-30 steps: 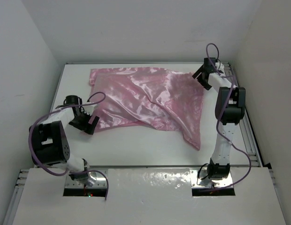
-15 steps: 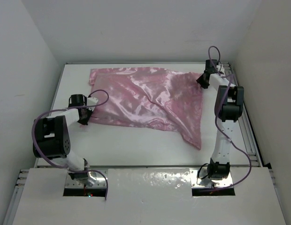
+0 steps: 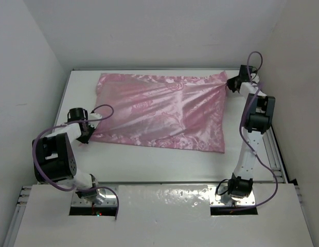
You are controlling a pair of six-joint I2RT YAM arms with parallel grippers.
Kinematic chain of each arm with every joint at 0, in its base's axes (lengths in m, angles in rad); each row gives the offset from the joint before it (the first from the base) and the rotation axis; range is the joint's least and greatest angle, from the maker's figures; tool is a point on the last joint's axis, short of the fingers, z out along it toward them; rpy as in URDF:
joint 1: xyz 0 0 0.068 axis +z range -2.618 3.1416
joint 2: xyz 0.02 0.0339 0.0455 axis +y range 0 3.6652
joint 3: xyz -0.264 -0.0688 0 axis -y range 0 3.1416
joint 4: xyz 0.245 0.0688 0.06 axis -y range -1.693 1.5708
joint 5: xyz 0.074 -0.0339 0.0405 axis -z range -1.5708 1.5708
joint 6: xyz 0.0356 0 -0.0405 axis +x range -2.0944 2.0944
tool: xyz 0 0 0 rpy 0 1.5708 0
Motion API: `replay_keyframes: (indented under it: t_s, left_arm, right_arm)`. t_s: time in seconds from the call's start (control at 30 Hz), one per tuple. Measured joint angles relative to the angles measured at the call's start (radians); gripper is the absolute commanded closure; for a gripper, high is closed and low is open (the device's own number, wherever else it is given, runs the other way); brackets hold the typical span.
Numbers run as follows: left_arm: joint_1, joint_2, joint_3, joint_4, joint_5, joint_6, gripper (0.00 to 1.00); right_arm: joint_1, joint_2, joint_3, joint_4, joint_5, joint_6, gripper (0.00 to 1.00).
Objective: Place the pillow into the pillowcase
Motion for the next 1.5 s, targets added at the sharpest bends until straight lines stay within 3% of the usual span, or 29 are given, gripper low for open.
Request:
replay_keyframes:
  t_s: [0.13,0.17,0.2,0.23,0.27,0.33,0.37,0.4,0.43,0.53,0.73,1.0,1.13,1.2,1.23,1.3,1.43,1.5]
  left_arm:
    - [-0.006,0.000,0.000,-0.025,0.006,0.013,1.00]
    - [-0.006,0.000,0.000,-0.032,0.006,0.014,1.00]
    - [-0.007,0.000,0.000,-0.038,0.006,0.015,1.00]
    - [-0.007,0.000,0.000,-0.043,0.006,0.015,1.00]
    - [-0.007,0.000,0.000,-0.048,0.006,0.016,0.92]
    - [-0.007,0.000,0.000,-0.061,0.007,0.022,0.69]
    - [-0.007,0.000,0.002,-0.074,0.005,0.024,0.50]
    - [-0.007,-0.003,0.005,-0.084,0.006,0.034,0.43]
    - [-0.007,-0.008,0.018,-0.104,0.007,0.030,0.36]
    - [-0.006,-0.013,0.047,-0.168,0.043,0.034,0.01]
    - [-0.006,-0.062,0.127,-0.352,0.139,0.056,0.00]
    - [0.012,-0.173,0.309,-0.543,0.283,0.100,0.00]
    - [0.021,-0.198,0.353,-0.488,0.324,0.038,0.04]
    - [0.021,-0.195,0.343,-0.442,0.319,-0.009,0.14]
    - [0.022,-0.193,0.333,-0.417,0.312,-0.031,0.30]
    - [0.029,-0.182,0.309,-0.369,0.298,-0.083,0.39]
    - [0.054,-0.129,0.255,-0.270,0.271,-0.158,0.39]
    - [0.058,-0.089,0.220,-0.227,0.255,-0.180,0.35]
  right_arm:
    - [-0.001,0.017,0.047,0.037,-0.013,0.019,1.00]
    - [0.003,0.018,0.047,0.044,-0.014,0.023,0.94]
    - [0.006,0.021,0.048,0.050,-0.014,0.027,0.83]
    - [0.007,0.029,0.051,0.054,-0.017,0.032,0.56]
    - [0.007,0.037,0.056,0.056,-0.020,0.036,0.42]
    - [0.006,0.059,0.068,0.058,-0.028,0.030,0.26]
    - [0.005,0.069,0.074,0.057,-0.035,0.028,0.13]
    - [0.004,0.072,0.090,0.060,-0.044,0.019,0.01]
    - [0.004,0.073,0.113,0.049,-0.045,0.002,0.01]
    - [0.004,0.072,0.150,0.011,-0.046,-0.066,0.01]
    - [0.005,-0.001,0.051,-0.076,0.005,-0.228,0.01]
    - [0.024,-0.312,-0.346,-0.131,0.080,-0.397,0.01]
    - [0.028,-0.487,-0.579,-0.133,0.071,-0.442,0.02]
    - [0.031,-0.580,-0.704,-0.130,0.061,-0.459,0.03]
    - [0.032,-0.624,-0.760,-0.128,0.054,-0.466,0.04]
    - [0.034,-0.711,-0.874,-0.129,0.042,-0.474,0.07]
    - [0.027,-0.887,-1.123,-0.117,0.008,-0.471,0.19]
    - [0.024,-0.982,-1.214,-0.115,-0.008,-0.470,0.34]
